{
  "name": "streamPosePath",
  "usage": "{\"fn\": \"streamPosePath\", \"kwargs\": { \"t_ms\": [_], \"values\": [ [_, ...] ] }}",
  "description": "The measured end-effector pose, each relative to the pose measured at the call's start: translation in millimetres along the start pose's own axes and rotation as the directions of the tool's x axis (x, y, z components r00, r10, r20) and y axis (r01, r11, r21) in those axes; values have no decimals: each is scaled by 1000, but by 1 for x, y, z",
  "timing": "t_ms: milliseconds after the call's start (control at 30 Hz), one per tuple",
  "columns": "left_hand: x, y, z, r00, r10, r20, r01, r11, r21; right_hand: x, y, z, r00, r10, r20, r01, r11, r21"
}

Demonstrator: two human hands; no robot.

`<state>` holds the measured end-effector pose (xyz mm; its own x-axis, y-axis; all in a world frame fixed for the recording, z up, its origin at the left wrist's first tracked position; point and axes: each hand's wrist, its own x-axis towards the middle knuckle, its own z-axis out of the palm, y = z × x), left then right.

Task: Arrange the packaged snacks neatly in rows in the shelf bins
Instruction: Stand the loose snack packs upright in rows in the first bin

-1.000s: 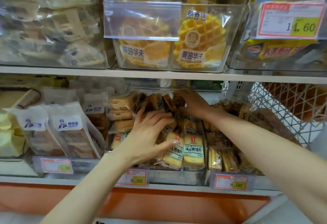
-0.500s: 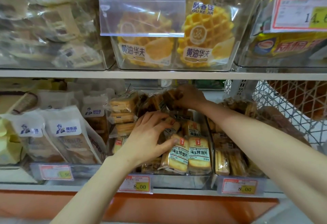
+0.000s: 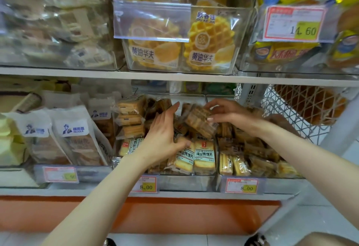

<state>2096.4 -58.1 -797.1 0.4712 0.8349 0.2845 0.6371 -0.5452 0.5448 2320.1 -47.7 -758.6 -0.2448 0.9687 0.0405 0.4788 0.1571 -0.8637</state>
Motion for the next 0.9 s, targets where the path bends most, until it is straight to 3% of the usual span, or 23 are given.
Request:
{"fn": "streamPosePath", "kwargs": {
  "t_ms": [167, 300, 433, 667, 767, 900],
  "values": [
    [1, 8, 2, 999, 45, 26, -45, 999, 4, -16, 6, 18, 989, -75, -127, 73, 997, -21],
    [1, 1, 3, 996, 83, 34, -84, 995, 44, -29, 9, 32, 966, -160, -204, 129, 979, -156],
    [3, -3, 5, 990, 116, 81, -126, 984, 123, -40, 16, 34, 974, -207, -93, 178, 951, -252],
    [2, -1, 8, 982, 172, 78, -182, 972, 147, -47, 30, 28, 996, -88, -4, 84, 966, -246],
    [3, -3, 7, 982, 189, 22, -190, 963, 188, -44, 28, 31, 994, -89, -61, 69, 958, -279],
    [6, -16, -5, 982, 85, -169, -55, 983, 175, -21, 24, 30, 958, -145, -246, 66, 951, -303]
  ]
}}
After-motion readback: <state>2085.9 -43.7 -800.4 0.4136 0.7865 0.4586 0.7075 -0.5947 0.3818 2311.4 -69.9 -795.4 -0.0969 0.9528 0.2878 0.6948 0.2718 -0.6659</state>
